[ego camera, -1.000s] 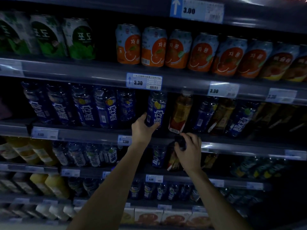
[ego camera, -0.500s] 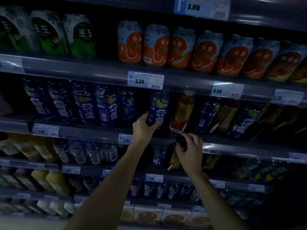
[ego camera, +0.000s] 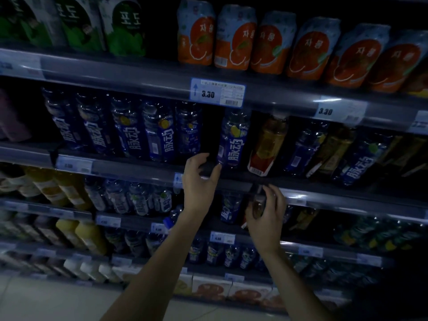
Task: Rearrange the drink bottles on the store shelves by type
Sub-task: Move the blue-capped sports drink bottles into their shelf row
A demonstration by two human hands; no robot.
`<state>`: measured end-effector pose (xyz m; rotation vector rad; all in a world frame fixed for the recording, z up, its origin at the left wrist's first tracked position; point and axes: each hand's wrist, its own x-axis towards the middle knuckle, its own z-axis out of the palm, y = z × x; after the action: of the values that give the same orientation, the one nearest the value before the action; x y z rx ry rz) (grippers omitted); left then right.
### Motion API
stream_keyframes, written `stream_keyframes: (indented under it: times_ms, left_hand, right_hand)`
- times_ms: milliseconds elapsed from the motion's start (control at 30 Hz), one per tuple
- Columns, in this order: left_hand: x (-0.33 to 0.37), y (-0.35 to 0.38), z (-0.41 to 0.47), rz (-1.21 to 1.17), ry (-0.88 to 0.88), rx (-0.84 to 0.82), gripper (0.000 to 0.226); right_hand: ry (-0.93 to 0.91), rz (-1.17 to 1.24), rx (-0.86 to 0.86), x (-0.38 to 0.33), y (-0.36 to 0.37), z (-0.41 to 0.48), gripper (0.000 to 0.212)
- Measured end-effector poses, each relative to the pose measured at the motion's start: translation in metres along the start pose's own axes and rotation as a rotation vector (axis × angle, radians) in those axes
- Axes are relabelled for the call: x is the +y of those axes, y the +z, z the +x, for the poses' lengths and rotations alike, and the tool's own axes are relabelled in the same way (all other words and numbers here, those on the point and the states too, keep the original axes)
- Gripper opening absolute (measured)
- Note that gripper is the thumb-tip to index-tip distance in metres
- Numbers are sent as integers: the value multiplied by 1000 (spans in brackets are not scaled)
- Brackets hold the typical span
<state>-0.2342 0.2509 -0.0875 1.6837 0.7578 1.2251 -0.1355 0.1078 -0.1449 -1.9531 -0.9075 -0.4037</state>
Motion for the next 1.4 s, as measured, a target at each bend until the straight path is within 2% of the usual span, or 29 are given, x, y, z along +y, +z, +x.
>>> stream_keyframes:
  times_ms: [100, 267, 400, 600, 833, 1033, 1267, 1400]
  left_hand:
    - [-9, -8, -18, -32, -5, 19, 25]
    - [-38, -21, -45, -19, -76, -12, 26]
    - [-74, -31, -65, 98, -95, -23, 23]
    - [-136, -47, -86, 185, -266, 85, 16]
    - [-190, -52, -78, 398, -367, 123, 41]
    - [-228, -58, -73, 382, -492, 73, 63]
    - [-242, -57, -73, 181, -568, 118, 44]
    - [-237, -56, -72, 171, -582, 180, 42]
  right_hand:
    - [15, 39, -23, -3, 14, -20, 55]
    - [-17, 39, -96, 0, 35, -49, 56]
    - [25, 56, -193, 14, 53, -72, 55]
    - [126, 81, -293, 40, 87, -100, 44]
    - [136, 23, -381, 64, 130, -113, 49]
    - [155, -74, -455, 85, 159, -122, 53]
    - [145, -154, -494, 97, 177, -124, 54]
    - [122, -173, -488, 101, 176, -125, 54]
